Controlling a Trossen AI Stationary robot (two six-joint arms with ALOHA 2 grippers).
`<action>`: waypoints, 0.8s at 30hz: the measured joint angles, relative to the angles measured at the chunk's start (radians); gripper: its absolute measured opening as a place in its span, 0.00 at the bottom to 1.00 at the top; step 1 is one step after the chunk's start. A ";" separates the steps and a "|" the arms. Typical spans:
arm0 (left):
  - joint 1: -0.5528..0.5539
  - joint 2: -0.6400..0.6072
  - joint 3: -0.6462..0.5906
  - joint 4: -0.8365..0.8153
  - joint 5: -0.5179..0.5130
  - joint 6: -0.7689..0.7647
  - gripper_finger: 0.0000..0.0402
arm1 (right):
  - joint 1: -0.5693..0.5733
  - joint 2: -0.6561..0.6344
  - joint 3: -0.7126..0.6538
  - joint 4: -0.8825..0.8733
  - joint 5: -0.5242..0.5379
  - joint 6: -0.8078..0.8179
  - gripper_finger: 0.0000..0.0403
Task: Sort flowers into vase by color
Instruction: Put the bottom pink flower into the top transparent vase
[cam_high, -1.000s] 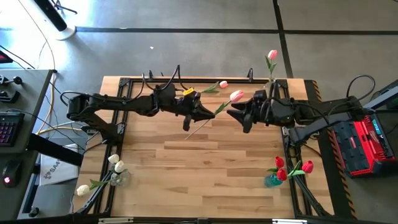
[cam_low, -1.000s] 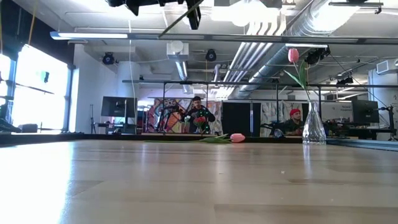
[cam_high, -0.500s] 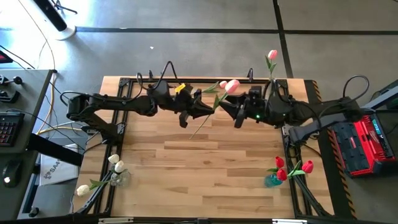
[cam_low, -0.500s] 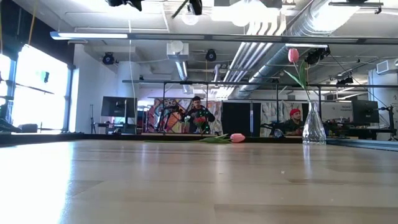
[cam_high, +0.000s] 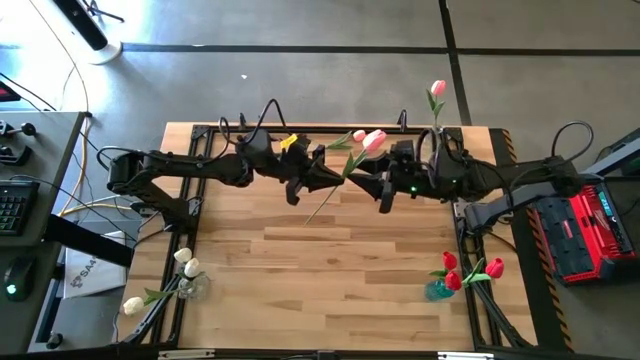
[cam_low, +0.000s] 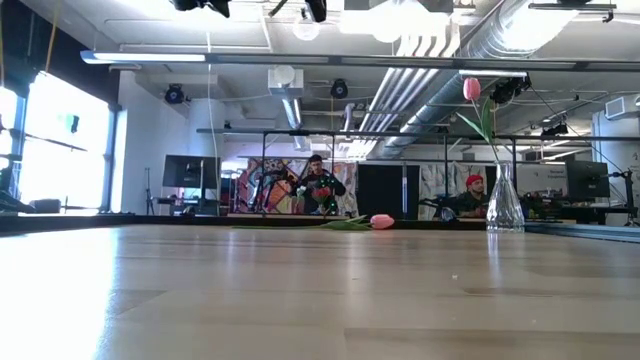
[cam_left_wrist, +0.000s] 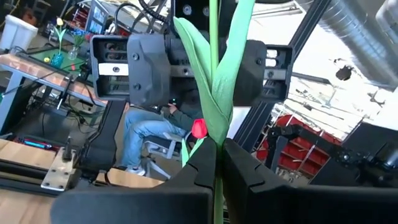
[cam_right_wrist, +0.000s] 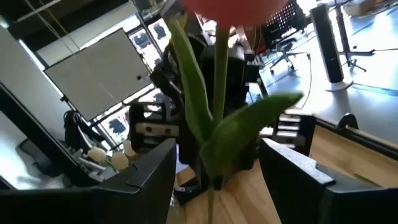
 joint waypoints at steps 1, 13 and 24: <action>0.000 0.000 0.000 0.001 0.000 -0.005 0.00 | -0.005 0.003 0.000 0.000 -0.004 0.000 0.54; 0.000 0.000 0.000 -0.010 0.007 -0.024 0.01 | -0.036 0.036 0.000 0.009 -0.029 0.004 0.22; 0.034 0.000 0.000 -0.027 0.062 0.022 0.19 | -0.036 0.026 0.000 -0.026 -0.021 -0.052 0.01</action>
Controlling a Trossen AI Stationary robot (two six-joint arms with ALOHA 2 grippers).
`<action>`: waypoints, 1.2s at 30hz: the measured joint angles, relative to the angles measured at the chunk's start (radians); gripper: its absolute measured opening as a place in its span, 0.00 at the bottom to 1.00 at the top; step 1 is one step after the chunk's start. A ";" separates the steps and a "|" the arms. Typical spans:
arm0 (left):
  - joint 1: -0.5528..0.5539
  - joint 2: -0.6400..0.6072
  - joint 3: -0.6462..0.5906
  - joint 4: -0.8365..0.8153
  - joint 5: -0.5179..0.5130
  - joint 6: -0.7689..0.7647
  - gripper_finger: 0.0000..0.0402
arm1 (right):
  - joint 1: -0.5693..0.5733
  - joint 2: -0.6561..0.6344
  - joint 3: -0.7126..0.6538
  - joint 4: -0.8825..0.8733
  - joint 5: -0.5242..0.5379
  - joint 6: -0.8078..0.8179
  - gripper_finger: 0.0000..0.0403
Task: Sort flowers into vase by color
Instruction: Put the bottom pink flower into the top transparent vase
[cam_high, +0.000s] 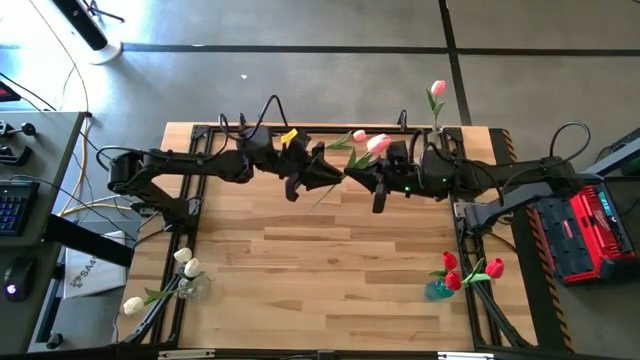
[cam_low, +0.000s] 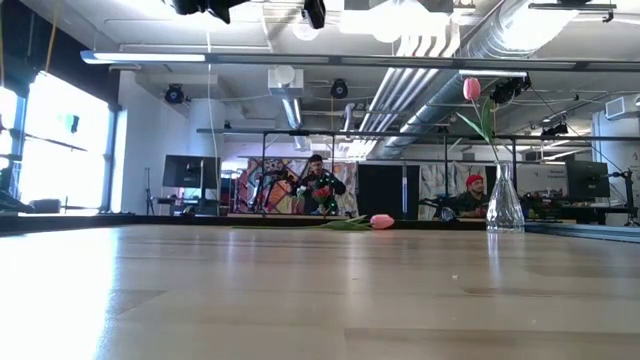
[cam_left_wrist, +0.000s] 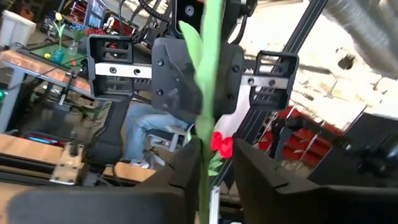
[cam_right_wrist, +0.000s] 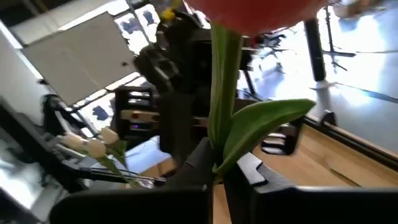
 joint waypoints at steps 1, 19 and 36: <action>0.000 0.000 0.000 -0.007 -0.001 0.019 0.22 | 0.000 -0.007 0.000 -0.020 0.013 0.002 0.01; 0.005 0.000 0.000 -0.075 -0.083 0.227 0.41 | -0.107 -0.257 0.000 -0.653 0.361 0.105 0.00; 0.119 0.000 0.000 -0.126 -0.091 0.226 0.41 | -0.551 -0.375 0.000 -0.835 0.524 -0.049 0.00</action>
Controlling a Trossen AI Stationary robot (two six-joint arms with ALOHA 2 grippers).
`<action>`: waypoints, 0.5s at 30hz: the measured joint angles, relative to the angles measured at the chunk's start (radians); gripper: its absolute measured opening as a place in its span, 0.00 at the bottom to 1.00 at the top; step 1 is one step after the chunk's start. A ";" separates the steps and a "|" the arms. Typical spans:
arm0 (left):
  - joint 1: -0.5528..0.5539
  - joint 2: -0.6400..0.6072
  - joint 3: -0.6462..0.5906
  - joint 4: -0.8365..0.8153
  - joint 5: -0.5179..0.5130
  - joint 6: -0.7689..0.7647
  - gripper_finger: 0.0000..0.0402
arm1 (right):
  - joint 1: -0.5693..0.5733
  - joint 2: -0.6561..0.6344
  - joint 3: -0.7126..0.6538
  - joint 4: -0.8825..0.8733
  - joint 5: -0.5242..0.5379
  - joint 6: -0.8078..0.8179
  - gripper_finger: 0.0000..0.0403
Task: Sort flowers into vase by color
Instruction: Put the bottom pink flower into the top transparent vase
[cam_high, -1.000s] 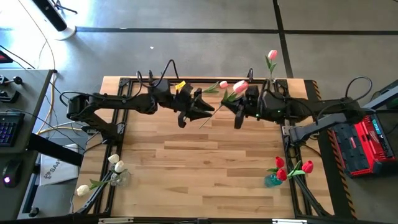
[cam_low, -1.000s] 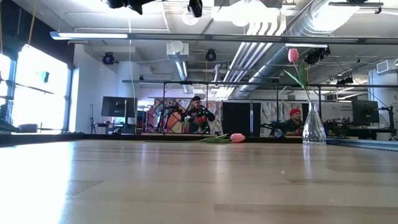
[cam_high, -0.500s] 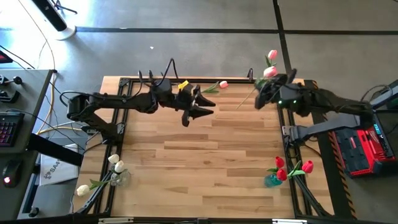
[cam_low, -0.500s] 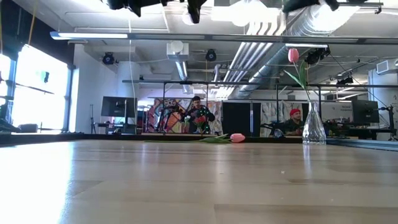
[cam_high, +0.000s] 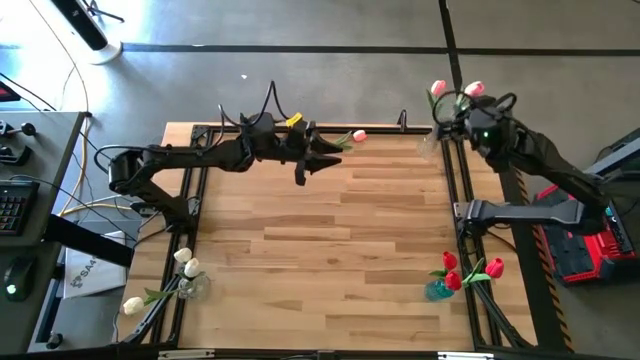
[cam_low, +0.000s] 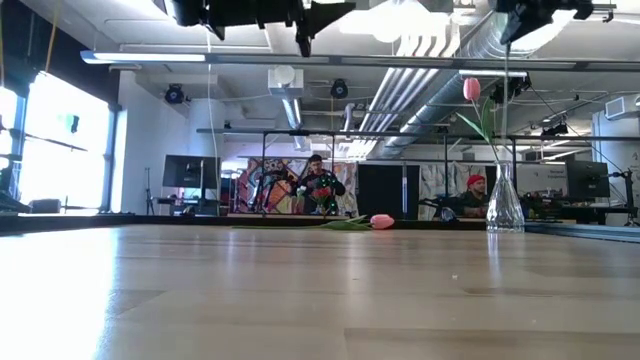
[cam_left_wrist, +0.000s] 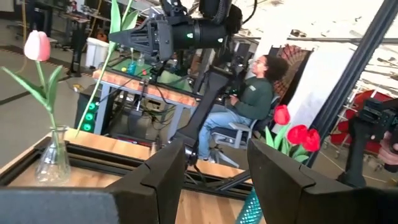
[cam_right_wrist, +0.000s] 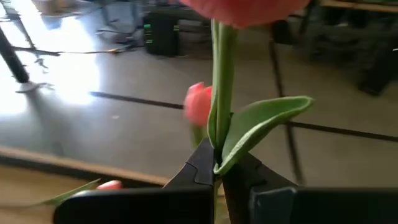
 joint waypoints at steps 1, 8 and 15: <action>0.004 0.000 0.000 -0.001 0.000 0.000 0.41 | -0.032 0.002 0.000 0.008 0.000 -0.016 0.00; 0.023 0.000 0.000 -0.005 0.001 0.001 0.41 | -0.201 0.012 0.000 0.159 -0.128 -0.158 0.00; 0.030 0.000 0.000 -0.061 0.002 0.028 0.41 | -0.326 0.062 0.000 0.167 -0.238 -0.199 0.00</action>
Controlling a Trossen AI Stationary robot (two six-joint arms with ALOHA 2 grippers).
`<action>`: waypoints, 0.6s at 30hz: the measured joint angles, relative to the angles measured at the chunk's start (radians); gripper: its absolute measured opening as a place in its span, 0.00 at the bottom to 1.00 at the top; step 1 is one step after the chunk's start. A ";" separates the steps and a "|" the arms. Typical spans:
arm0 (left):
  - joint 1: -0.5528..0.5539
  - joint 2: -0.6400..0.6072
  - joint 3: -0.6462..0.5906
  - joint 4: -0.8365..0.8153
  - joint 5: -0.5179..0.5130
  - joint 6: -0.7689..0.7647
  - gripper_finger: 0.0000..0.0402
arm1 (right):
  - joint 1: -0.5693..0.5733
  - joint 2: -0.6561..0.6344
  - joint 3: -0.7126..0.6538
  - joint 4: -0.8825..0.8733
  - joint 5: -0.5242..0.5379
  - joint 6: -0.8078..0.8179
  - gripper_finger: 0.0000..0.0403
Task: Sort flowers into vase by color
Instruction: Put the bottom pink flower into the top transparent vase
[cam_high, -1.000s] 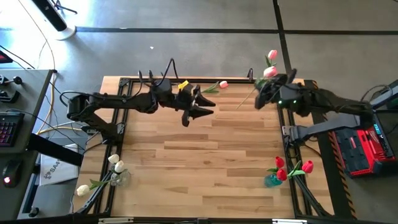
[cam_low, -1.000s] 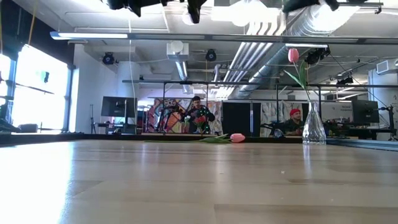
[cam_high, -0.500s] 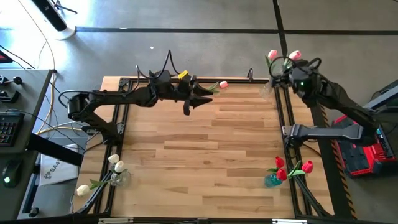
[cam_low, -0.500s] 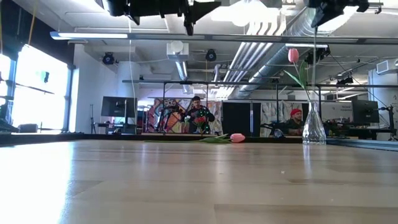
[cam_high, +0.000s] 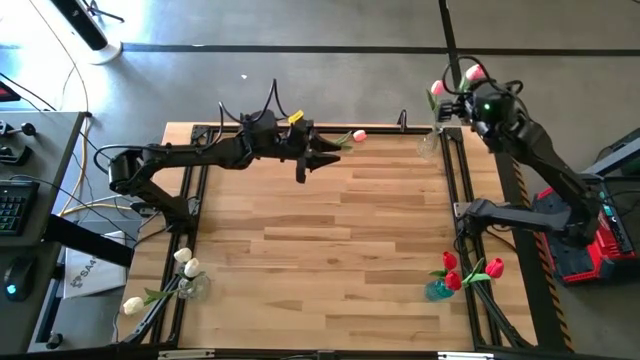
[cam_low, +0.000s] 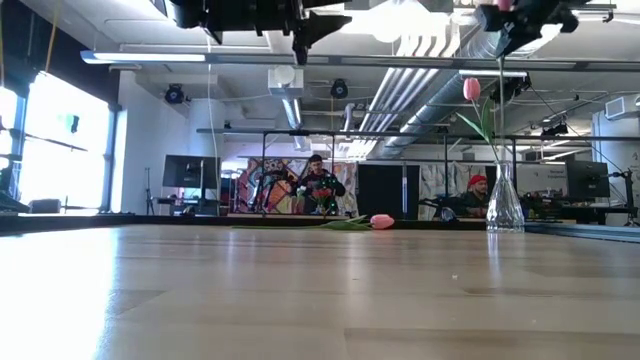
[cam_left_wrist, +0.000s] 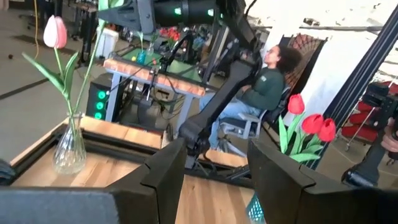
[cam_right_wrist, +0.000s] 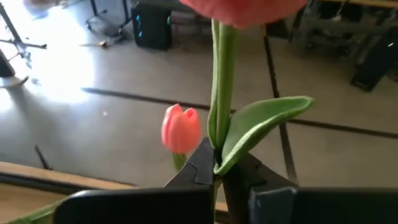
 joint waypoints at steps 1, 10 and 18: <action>0.002 0.000 0.000 -0.011 0.000 0.004 0.41 | -0.014 0.011 0.000 0.000 -0.021 0.001 0.00; 0.046 0.000 0.000 -0.139 0.000 0.038 0.41 | -0.016 0.072 0.000 -0.033 0.062 0.043 0.02; 0.105 0.000 0.000 -0.248 0.000 0.097 0.41 | -0.038 0.072 0.000 -0.100 0.040 0.125 0.28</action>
